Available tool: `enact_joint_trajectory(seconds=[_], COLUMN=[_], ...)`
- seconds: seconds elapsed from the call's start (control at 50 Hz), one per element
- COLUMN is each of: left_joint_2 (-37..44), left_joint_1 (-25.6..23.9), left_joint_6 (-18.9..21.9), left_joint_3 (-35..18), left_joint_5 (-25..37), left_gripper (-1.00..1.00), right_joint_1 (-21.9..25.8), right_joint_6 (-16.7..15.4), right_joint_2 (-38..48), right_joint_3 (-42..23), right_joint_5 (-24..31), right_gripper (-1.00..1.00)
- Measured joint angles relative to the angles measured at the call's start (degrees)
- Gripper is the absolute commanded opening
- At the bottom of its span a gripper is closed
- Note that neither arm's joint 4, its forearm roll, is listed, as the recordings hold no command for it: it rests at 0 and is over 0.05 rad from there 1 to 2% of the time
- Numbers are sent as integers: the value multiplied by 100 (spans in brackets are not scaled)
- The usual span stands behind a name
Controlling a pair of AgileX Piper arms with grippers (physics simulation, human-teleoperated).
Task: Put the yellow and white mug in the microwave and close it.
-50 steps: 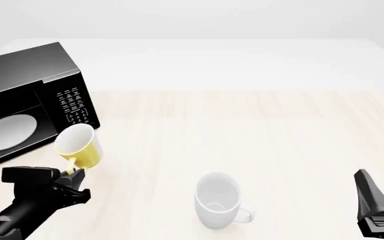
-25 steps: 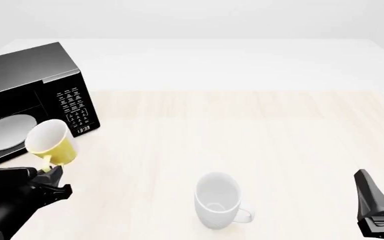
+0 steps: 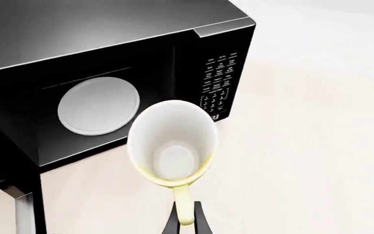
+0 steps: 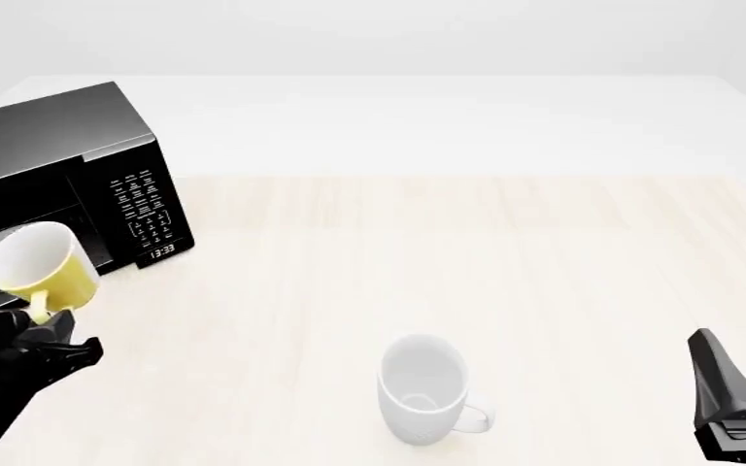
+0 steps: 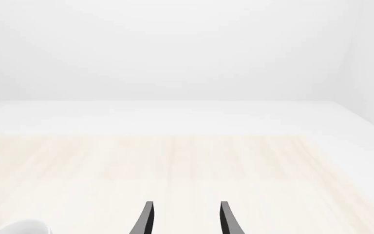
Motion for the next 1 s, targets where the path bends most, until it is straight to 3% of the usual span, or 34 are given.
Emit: enact_joint_trajectory(seconds=[0.42, 1.0], left_joint_2=[439, 1543], left_joint_1=[710, 1075], left_joint_6=[168, 184], left_joint_3=[-391, -910], left_joint_5=[-181, -643], left_gripper=[-100, -100], right_joint_1=[0, 0], right_joint_6=[0, 0], right_joint_2=[0, 0], right_joint_3=[0, 0], right_joint_5=[0, 0], right_gripper=[100, 100])
